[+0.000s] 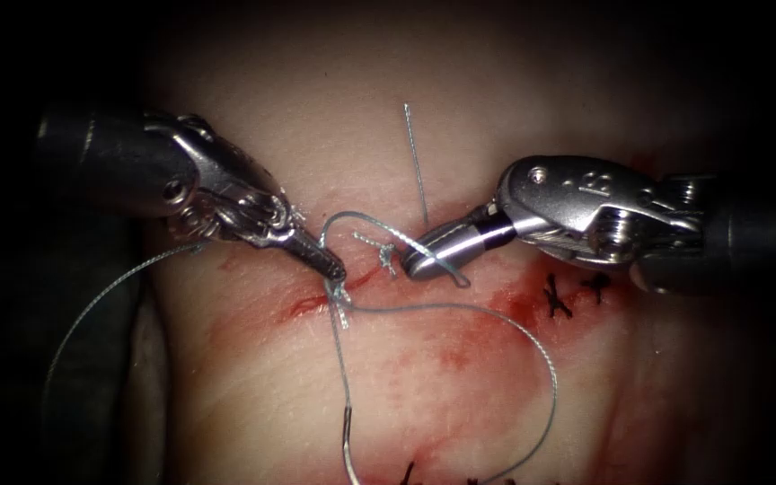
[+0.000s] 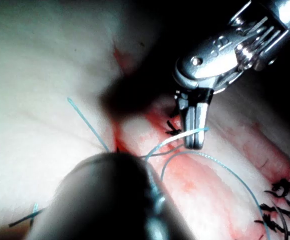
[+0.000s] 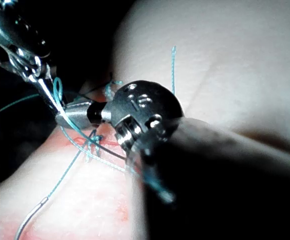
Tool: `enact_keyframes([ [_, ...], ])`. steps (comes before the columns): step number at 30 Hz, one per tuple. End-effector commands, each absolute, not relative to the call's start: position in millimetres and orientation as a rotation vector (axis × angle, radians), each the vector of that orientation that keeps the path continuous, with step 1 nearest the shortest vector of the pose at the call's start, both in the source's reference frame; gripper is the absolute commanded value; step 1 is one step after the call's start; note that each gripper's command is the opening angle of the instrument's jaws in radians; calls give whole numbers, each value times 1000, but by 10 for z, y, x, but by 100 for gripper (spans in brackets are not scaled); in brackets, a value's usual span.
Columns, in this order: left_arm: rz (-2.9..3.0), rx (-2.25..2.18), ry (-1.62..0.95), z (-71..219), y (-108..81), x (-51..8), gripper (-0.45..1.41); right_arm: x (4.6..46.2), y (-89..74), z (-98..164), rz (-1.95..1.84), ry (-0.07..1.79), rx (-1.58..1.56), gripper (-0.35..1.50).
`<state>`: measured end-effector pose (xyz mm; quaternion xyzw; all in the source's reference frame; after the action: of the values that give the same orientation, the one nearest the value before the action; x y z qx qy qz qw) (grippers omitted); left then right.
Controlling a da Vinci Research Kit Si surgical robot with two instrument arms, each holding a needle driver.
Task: Wound Closure
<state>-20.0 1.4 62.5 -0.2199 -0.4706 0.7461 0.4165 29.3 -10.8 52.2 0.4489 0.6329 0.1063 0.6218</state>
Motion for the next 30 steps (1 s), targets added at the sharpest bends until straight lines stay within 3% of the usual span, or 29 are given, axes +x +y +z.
enact_keyframes([
  [1,1876,-556,-1176,633,13,-207,-45,308,-109,523,270,1485,1043,-35],
  [24,1636,-487,-1128,666,13,-229,-45,317,-123,557,521,1478,1182,-35],
  [30,1627,-473,-1213,672,1,-245,-45,322,-119,556,766,1483,999,-35],
])
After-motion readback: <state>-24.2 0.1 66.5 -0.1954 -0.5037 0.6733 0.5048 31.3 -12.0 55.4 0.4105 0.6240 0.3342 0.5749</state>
